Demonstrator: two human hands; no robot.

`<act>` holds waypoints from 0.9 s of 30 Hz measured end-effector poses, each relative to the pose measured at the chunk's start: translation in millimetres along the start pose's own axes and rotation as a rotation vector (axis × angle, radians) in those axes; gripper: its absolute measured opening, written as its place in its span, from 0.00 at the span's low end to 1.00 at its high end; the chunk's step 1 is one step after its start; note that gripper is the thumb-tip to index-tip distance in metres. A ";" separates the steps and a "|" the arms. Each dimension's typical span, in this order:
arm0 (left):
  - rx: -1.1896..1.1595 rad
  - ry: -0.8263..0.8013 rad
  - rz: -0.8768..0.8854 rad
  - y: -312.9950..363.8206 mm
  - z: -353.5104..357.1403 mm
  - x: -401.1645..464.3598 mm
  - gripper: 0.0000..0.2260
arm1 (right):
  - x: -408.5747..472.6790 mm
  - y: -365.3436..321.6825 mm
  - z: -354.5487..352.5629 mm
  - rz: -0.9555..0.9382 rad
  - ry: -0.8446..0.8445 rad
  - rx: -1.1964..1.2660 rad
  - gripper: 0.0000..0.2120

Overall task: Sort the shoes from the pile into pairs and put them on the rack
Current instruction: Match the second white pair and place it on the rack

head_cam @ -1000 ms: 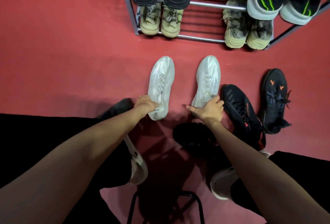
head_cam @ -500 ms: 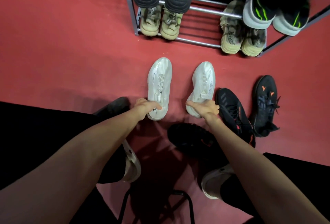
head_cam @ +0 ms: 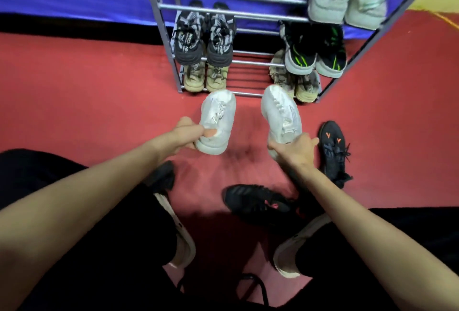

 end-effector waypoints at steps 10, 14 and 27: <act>0.035 0.111 0.367 81.4 -27.6 -91.7 0.12 | -75.4 -83.8 -66.1 -0.585 0.215 0.066 0.21; 0.034 0.196 0.501 116.6 -49.5 -100.9 0.13 | -60.5 -125.4 -70.4 -0.619 0.209 0.079 0.20; -0.070 0.270 0.615 184.1 -120.3 -41.0 0.10 | 25.4 -252.2 -57.0 -0.467 0.228 0.133 0.35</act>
Point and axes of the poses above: each hand's wrist, its own x-axis towards the middle knuckle, its own z-axis out of the palm, y = z × x, the point moved 6 cm from there along x, towards the middle knuckle, and after that the axes turned 14 degrees about -y, right-handed, at the moved point
